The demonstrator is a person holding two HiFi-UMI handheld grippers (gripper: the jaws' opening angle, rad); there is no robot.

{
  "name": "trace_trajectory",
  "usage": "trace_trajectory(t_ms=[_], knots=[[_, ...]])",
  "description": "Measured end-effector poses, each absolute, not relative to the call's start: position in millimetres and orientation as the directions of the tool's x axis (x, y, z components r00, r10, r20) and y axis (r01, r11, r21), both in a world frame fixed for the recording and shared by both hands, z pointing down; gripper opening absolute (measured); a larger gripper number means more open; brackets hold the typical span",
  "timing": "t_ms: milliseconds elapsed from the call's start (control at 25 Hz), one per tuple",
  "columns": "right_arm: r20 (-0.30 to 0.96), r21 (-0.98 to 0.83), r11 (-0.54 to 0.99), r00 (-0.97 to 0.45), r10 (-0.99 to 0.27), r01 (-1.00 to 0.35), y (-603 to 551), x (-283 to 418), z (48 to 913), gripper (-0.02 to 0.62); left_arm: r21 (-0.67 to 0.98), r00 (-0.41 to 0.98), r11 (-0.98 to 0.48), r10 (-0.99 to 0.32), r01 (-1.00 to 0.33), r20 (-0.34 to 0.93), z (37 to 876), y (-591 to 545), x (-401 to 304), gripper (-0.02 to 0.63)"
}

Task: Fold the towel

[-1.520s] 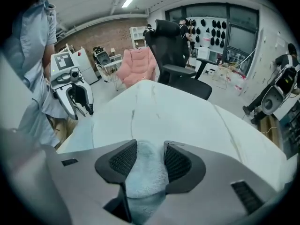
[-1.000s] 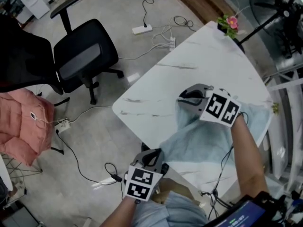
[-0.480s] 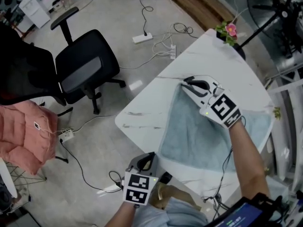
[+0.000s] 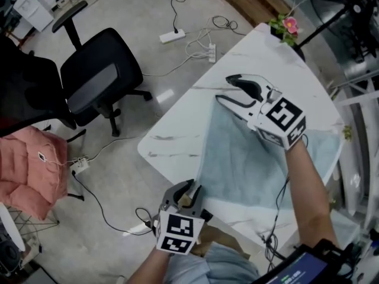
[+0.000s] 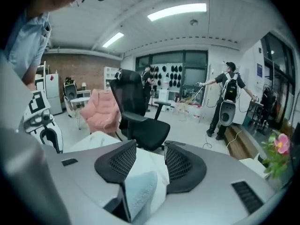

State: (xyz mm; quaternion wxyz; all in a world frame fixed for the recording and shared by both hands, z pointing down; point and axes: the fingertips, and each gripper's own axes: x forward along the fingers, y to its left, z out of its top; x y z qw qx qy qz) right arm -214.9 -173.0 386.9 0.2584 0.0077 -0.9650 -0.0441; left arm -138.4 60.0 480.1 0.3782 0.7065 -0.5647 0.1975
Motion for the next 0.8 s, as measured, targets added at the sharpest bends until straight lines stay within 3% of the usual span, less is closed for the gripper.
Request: trace_trajectory(t_ms=[80,160,280,480,640,800], knots=[[0.473,0.122,0.992,-0.877,-0.085,-0.030,-175.5,-205.0,362.2,0.188,0.286,0.302,-0.133,-0.641,-0.949,0.706,478.8,59.1,-129.3,0.079],[0.473,0.142,0.988,-0.873,-0.116,-0.055,-170.0,-186.4,344.4,0.130,0.290,0.326,-0.164,-0.634,-0.943,0.701,472.6,56.2,-122.6,0.041],[0.552,0.101,0.995,-0.832,-0.063,-0.009,-130.9,-137.6,355.9,0.056,0.284,0.364,-0.227,-0.607,-0.931,0.707,468.8,49.5,-111.5,0.029],[0.705,-0.106,0.992,-0.709,0.031,-0.062,-17.4,-48.1,431.3,0.036,0.229,0.381,-0.335,-0.515,-0.914,0.768,481.2,39.3,-99.3,0.023],[0.785,-0.091,0.975,-0.617,-0.056,-0.205,25.5,-3.1,487.1,0.034,0.205,0.371,-0.380,-0.440,-0.902,0.818,497.2,39.3,-102.3,0.015],[0.783,-0.098,0.941,-0.609,-0.128,-0.324,26.2,4.3,497.3,0.031,0.216,0.380,-0.394,-0.409,-0.894,0.830,497.6,49.0,-105.1,0.009]])
